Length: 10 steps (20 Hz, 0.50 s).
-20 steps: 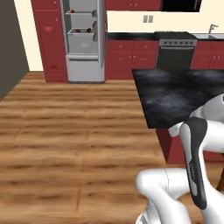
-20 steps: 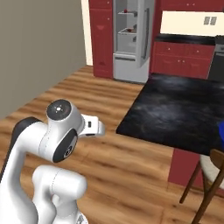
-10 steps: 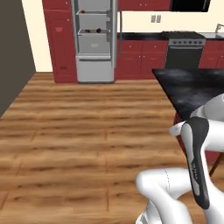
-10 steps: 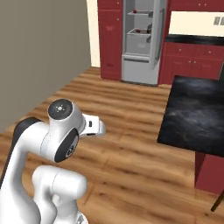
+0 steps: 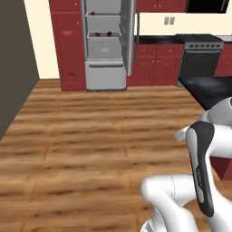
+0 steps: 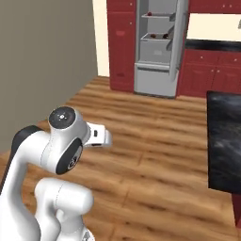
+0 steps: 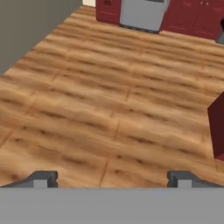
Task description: Gather the bell pepper and lemon wedge from the fridge and place them on a tray on the dining counter. Then gather the steak and chicken drumstick from the fridge and place them on the other tray.
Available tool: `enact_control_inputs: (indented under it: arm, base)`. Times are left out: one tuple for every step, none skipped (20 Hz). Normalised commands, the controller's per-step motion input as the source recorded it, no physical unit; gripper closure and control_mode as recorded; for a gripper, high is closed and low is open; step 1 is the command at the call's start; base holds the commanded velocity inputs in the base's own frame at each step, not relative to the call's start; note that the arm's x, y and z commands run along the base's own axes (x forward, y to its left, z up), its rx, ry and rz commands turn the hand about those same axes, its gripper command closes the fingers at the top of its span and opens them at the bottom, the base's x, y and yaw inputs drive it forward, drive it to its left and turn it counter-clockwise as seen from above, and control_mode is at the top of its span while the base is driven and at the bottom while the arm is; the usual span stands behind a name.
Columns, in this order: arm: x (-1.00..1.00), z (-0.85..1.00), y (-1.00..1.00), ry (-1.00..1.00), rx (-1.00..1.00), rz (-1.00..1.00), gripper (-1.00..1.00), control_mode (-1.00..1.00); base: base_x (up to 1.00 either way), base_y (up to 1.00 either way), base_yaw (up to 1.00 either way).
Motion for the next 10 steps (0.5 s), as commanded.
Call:
enact_control_inputs:
  arm:
    - [0.0,0.0,0.0,0.0,0.0,0.0,-1.0,1.0]
    - [0.0,0.0,0.0,0.0,0.0,0.0,-1.0,1.0]
    - [0.0,0.0,0.0,0.0,0.0,0.0,-1.0,1.0]
    - [0.0,0.0,0.0,0.0,0.0,0.0,-1.0,1.0]
    - [0.0,0.0,0.0,0.0,0.0,0.0,-1.0,1.0]
    - [0.0,0.0,0.0,0.0,0.0,0.0,-1.0,1.0]
    - [0.0,0.0,0.0,0.0,0.0,0.0,-1.0,1.0]
    - [0.0,0.0,0.0,0.0,0.0,0.0,-1.0,1.0]
    - [0.0,0.0,0.0,0.0,0.0,0.0,-1.0,1.0]
    - [0.0,0.0,0.0,0.0,0.0,0.0,-1.0,1.0]
  base:
    - [1.0,0.63,-0.15]
    - [1.0,0.56,-0.15]
    - [1.0,0.33,-0.12]
    - [1.0,0.33,-0.13]
    - [1.0,0.29,-0.13]
    - [1.0,0.28,-0.15]
    - [1.0,0.3,-0.15]
    - [1.0,0.33,-0.16]
    - [1.0,0.36,-0.15]
    - [1.0,0.29,-0.13]
